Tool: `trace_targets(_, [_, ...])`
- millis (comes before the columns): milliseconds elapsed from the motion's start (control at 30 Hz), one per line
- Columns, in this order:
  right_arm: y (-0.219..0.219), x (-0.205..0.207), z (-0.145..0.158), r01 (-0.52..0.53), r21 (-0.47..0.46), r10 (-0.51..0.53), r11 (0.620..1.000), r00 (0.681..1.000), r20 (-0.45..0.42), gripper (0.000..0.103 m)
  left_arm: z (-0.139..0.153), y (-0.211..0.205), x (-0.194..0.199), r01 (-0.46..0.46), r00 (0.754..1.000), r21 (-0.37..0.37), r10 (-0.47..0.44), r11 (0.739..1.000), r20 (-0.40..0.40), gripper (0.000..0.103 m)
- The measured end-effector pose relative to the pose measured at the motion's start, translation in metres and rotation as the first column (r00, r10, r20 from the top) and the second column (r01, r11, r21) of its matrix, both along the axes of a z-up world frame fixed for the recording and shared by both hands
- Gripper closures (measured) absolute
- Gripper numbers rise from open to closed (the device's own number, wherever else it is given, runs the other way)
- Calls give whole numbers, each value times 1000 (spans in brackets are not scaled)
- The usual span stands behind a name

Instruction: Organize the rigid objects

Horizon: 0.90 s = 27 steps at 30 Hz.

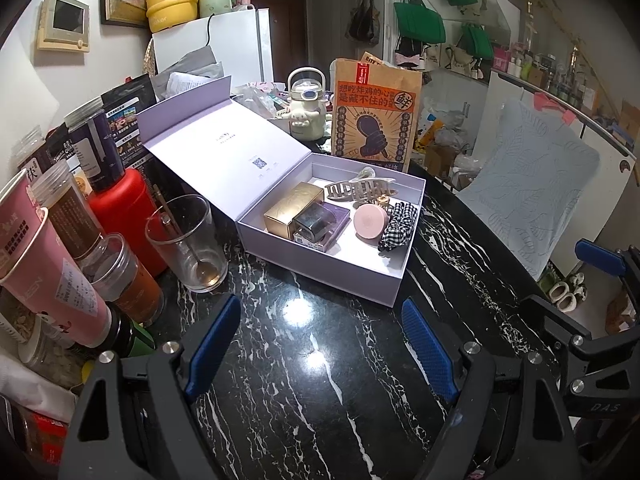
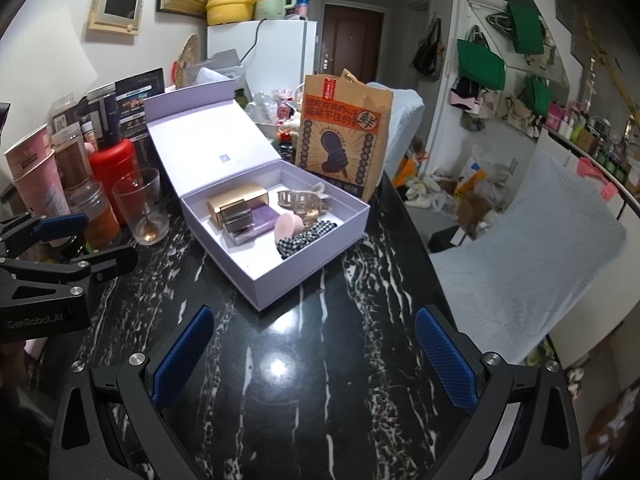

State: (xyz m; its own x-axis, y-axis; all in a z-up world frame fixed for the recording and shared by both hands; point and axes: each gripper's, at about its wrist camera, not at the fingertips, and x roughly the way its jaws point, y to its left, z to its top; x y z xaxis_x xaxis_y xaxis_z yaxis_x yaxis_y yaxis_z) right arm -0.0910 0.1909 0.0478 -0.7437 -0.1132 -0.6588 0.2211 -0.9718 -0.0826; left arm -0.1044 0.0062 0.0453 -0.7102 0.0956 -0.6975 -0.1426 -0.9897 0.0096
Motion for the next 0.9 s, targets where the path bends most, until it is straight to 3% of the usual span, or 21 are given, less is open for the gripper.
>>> trace_targets(900, [2,6,0,10,9,-10,1000,1000,-2,1,1,5,9,9,1000,-16,-9,1000,-7,20])
